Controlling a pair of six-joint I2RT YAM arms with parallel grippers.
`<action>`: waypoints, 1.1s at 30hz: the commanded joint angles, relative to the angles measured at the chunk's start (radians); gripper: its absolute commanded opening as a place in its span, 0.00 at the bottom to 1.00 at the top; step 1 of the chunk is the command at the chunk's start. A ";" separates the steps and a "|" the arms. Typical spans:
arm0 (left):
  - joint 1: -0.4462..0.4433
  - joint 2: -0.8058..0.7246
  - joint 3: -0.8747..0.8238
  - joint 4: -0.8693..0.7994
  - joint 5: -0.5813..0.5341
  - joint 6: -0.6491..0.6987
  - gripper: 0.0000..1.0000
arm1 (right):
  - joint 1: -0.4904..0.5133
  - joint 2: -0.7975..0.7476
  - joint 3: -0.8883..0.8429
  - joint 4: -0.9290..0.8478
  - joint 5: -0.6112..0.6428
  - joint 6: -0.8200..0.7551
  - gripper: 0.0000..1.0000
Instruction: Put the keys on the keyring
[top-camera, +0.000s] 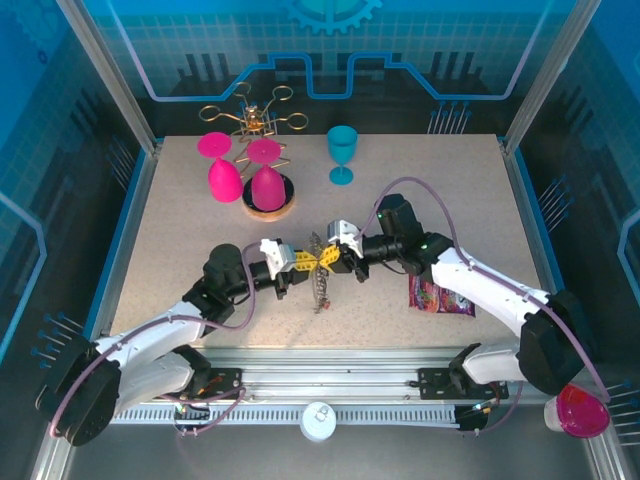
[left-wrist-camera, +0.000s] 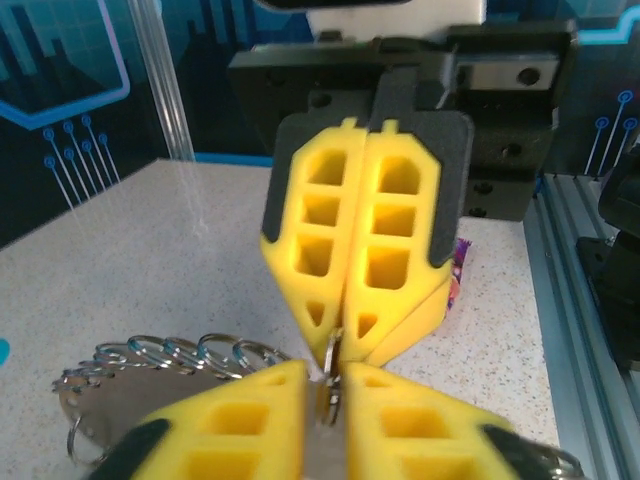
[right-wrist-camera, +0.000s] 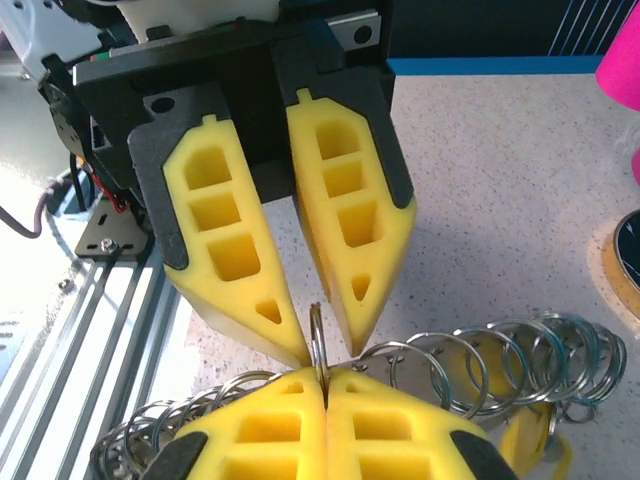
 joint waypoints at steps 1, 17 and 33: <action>-0.003 -0.031 0.068 -0.178 -0.030 0.083 0.20 | 0.036 0.014 0.118 -0.212 0.068 -0.127 0.00; -0.002 -0.019 0.175 -0.399 -0.025 0.202 0.00 | 0.163 0.114 0.321 -0.466 0.254 -0.252 0.00; -0.004 -0.055 0.039 -0.074 0.085 0.108 0.00 | 0.003 -0.037 -0.042 0.136 -0.113 0.047 0.21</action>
